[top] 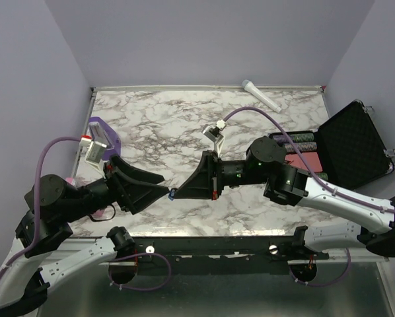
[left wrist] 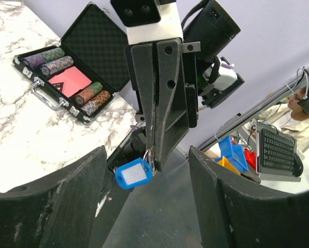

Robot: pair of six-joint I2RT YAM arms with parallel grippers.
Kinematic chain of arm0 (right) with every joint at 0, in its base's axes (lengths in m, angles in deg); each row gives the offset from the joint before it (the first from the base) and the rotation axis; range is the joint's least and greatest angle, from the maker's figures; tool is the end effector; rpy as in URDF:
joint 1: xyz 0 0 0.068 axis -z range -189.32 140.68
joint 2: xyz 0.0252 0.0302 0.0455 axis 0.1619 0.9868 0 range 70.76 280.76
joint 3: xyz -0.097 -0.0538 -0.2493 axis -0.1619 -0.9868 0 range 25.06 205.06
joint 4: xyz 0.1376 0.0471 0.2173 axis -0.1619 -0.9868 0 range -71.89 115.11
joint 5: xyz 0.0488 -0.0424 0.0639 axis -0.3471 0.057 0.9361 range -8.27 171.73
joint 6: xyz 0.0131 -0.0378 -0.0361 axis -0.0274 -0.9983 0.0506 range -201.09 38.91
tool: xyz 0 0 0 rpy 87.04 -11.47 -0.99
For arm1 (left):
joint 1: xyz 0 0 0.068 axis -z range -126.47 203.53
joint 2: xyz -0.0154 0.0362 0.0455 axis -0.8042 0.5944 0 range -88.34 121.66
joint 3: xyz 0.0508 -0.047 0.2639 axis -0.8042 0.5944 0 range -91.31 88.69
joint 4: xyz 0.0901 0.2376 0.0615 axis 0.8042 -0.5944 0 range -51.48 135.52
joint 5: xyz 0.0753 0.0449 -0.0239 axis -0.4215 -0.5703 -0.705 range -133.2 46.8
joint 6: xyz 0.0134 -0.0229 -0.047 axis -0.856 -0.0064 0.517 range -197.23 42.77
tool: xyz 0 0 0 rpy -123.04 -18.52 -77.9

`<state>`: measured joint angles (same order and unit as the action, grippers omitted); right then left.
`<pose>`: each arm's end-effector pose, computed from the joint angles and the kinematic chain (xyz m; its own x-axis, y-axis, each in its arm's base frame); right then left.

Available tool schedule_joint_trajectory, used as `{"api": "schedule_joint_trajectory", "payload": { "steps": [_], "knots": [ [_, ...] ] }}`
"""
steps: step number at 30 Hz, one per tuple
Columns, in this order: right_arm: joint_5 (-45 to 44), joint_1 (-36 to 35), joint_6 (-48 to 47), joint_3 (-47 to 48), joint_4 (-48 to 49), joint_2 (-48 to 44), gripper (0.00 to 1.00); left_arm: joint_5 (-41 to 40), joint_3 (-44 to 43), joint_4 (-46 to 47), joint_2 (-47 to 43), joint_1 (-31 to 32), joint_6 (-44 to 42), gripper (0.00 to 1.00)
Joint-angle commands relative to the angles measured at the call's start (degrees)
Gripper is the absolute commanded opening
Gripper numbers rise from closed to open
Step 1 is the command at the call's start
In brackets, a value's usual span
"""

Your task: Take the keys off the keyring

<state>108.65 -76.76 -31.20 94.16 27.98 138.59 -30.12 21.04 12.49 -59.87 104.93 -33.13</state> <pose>0.0885 0.2549 0.4311 -0.7443 -0.0142 -0.6677 -0.6634 -0.0993 0.7417 0.0236 -0.0425 0.4523 -0.5795 -0.3606 -0.7309 0.6940 0.2519 -0.6745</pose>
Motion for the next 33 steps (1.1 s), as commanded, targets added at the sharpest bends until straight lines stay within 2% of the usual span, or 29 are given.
{"api": "schedule_joint_trajectory", "payload": {
  "steps": [1,8,16,25,33],
  "knots": [
    [2.4,-0.2,-0.4,1.3,-0.2,0.8,0.01,4.1,0.8,4.0,0.6,0.0,-0.2,0.69],
    [2.5,-0.3,-0.3,1.4,0.1,1.0,0.01,4.5,0.9,3.9,1.7,0.0,-0.2,0.53],
    [2.8,-0.2,-0.3,2.1,0.2,1.5,0.00,4.3,1.9,3.1,1.4,0.0,-0.1,0.51],
    [2.8,-0.2,-0.4,2.7,0.4,1.8,0.01,5.4,1.9,2.8,1.9,0.0,-0.2,0.38],
    [2.8,-0.2,-0.3,3.6,0.3,2.5,0.01,7.2,2.8,3.5,1.7,0.0,-0.2,0.33]
  ]
}}
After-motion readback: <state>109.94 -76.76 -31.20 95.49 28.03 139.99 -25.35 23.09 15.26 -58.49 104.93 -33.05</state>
